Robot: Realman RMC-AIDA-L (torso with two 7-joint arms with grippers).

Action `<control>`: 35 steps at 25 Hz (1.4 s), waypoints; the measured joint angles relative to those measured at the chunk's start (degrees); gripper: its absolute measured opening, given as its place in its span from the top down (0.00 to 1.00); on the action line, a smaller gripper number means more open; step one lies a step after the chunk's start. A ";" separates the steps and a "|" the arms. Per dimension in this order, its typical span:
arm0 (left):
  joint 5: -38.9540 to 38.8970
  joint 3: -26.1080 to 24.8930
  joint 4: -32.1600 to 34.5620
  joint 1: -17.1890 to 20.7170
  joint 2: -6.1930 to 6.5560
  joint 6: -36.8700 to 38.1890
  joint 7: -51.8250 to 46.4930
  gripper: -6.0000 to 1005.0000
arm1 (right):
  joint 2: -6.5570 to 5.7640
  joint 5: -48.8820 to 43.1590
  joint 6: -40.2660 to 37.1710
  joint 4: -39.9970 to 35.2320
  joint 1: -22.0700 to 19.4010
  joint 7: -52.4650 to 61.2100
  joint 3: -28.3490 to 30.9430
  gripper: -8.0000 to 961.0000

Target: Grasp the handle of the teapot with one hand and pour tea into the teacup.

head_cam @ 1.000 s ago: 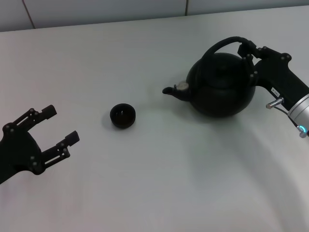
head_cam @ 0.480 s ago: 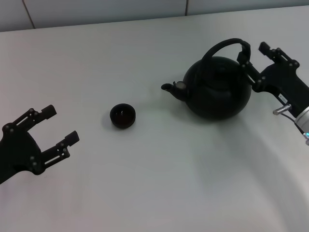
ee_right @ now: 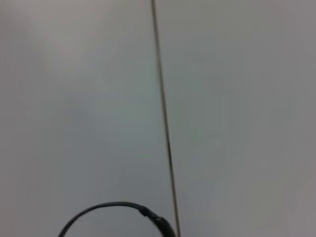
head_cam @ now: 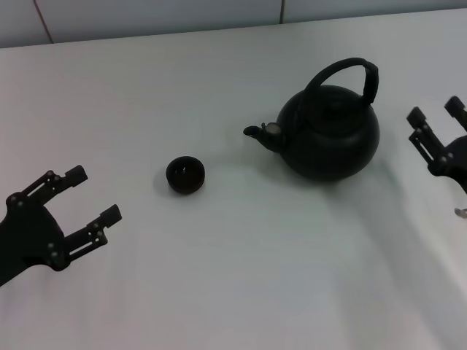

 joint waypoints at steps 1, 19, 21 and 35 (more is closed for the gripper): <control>0.00 0.00 0.00 0.00 0.00 0.00 0.00 0.19 | 0.01 0.01 -0.09 0.21 -0.23 -0.02 0.13 0.30; 1.74 11.00 4.09 -3.09 4.03 -1.10 -9.46 0.19 | -0.67 -27.76 -10.15 -28.48 1.82 29.87 -14.73 0.30; 2.46 11.81 5.33 -3.53 4.10 -1.28 -10.81 0.19 | -0.67 -32.52 -10.97 -33.54 2.65 34.09 -16.65 0.30; 12.97 12.42 16.91 -8.12 6.00 0.86 -25.26 0.19 | -0.67 -40.10 -12.30 -45.29 3.80 39.21 -17.75 0.30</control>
